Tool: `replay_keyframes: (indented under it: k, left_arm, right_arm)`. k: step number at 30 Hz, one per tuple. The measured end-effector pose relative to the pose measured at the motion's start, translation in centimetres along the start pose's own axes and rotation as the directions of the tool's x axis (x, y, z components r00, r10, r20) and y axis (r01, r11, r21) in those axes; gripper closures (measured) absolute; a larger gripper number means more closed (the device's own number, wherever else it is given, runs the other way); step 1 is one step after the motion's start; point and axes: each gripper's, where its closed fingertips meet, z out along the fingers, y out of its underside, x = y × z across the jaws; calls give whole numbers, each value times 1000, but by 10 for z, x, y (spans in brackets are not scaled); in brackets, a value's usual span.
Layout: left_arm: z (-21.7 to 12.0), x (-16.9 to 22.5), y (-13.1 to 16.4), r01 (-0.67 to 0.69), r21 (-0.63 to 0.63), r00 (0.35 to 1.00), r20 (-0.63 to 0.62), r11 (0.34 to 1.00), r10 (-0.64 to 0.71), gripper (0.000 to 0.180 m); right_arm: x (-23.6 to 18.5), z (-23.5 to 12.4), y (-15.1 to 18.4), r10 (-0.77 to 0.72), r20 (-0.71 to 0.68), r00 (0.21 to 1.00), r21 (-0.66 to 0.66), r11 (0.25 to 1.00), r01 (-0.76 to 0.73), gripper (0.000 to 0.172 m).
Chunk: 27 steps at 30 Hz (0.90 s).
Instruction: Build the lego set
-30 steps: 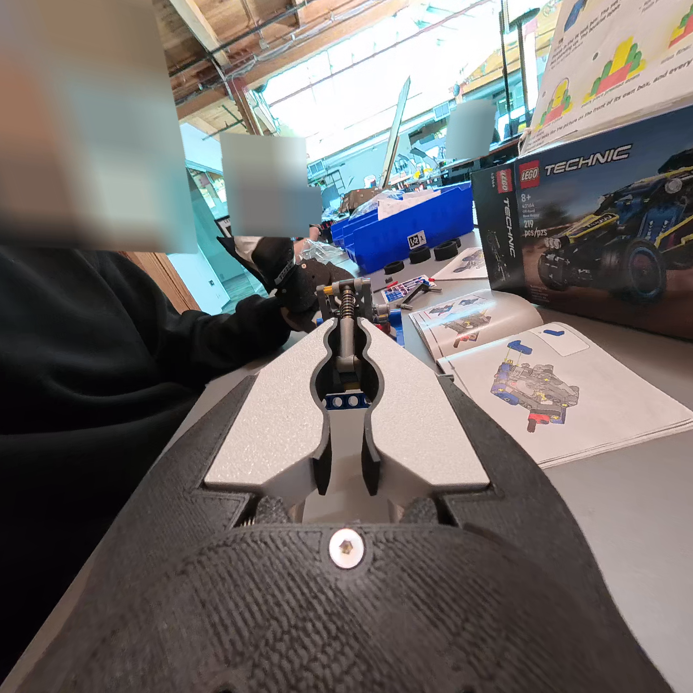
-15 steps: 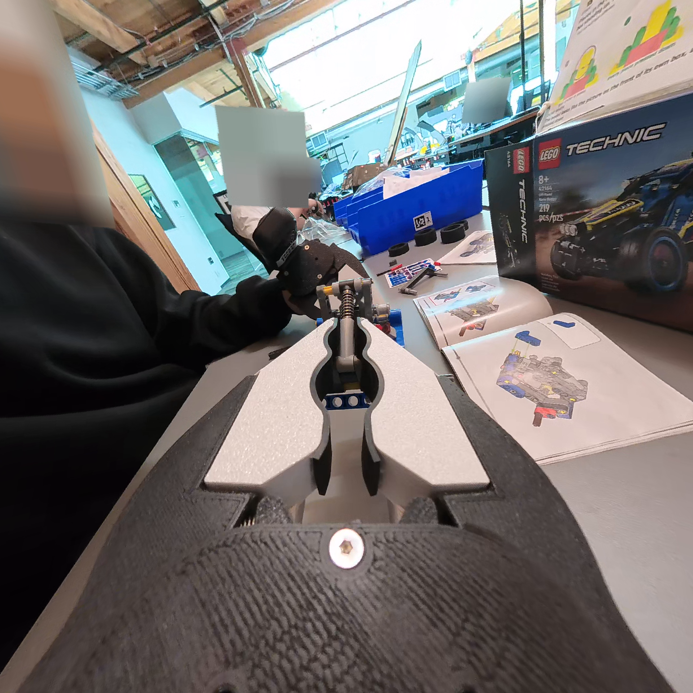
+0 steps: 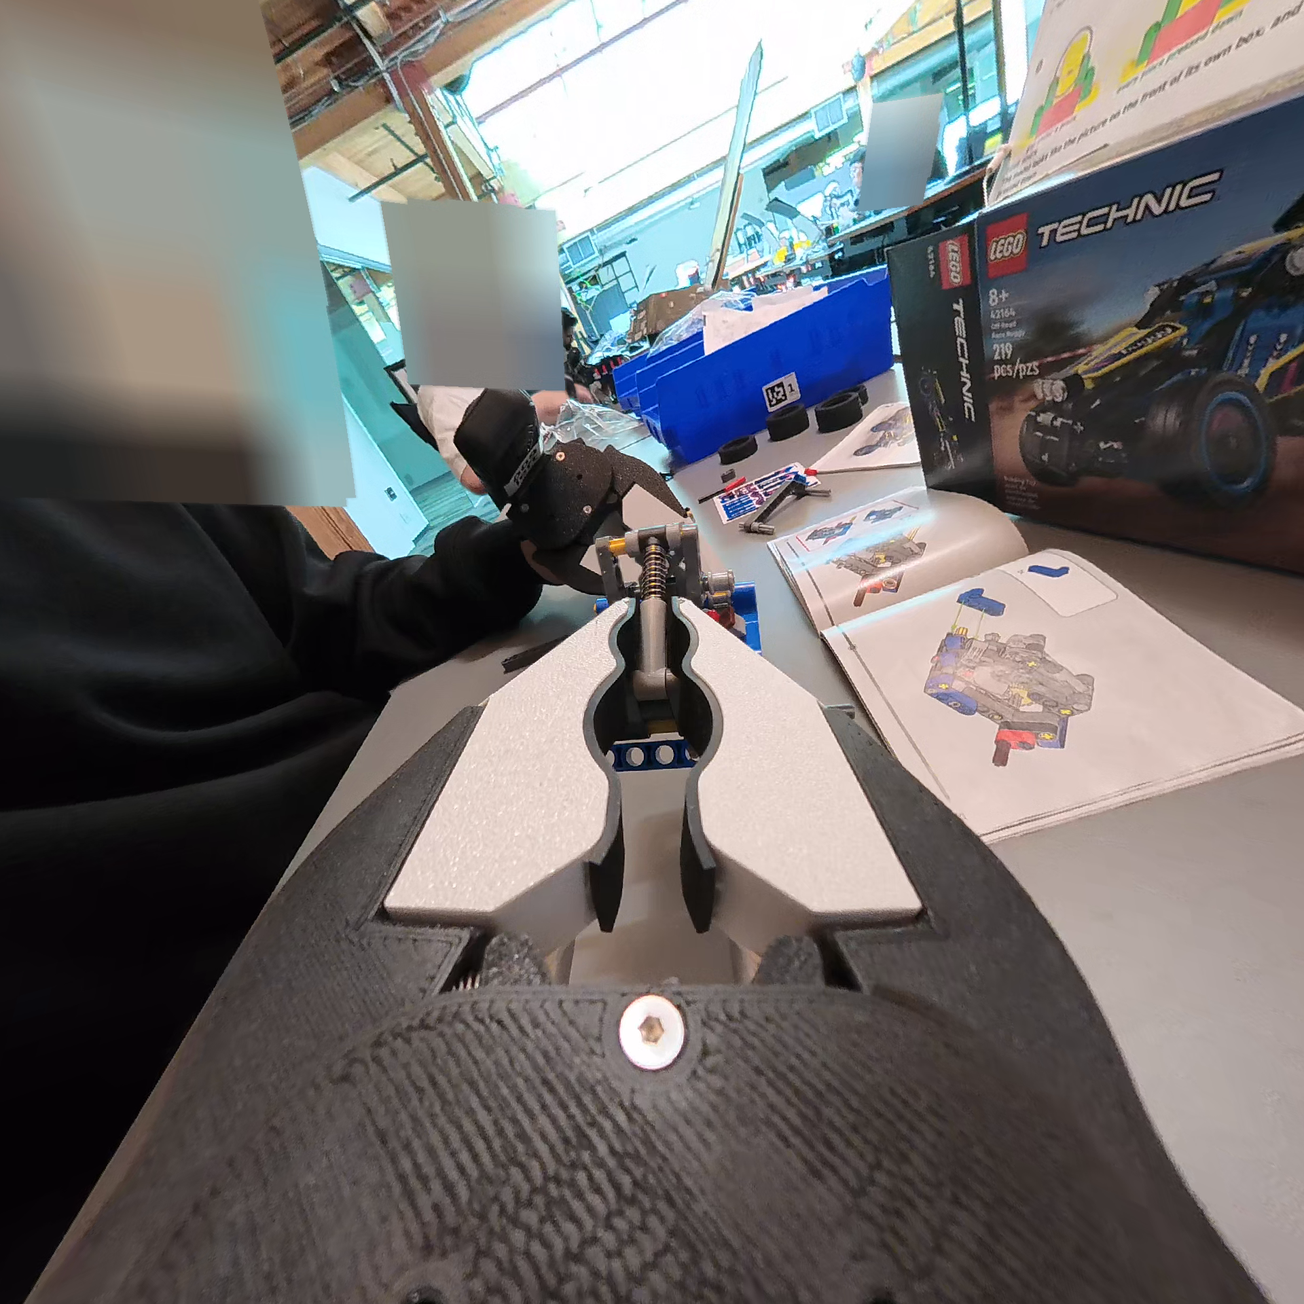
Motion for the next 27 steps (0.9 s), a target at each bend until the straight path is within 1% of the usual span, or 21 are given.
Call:
replay_keyframes:
  k: [4,13,19,20,23,25,27]
  left_arm:
    - [0,0,0,0,0,1000,0,1000,0,180]
    - [0,0,0,-2,-4,1000,-1,1000,2,180]
    - [0,-3,0,35,-4,999,-4,999,-35,180]
    - [-1,-7,-1,39,7,999,11,999,-39,171]
    - [-11,-25,-9,36,48,999,38,998,-38,163]
    - [-11,-35,-4,35,19,999,3,999,-35,156]
    - [-7,-55,1,36,-2,999,29,999,-36,149]
  right_arm:
    - [3,0,1,5,-16,1000,-1,1000,-5,168]
    - [12,-10,17,-85,-144,986,-137,988,65,168]
    - [22,-10,25,-158,-220,963,-214,971,111,168]
    - [22,-9,26,-168,-225,960,-226,967,116,168]
    - [24,-7,29,-186,-232,955,-262,957,123,168]
    - [27,-4,35,-209,-222,952,-300,944,138,168]
    - [26,-1,44,-239,-211,948,-354,923,154,168]
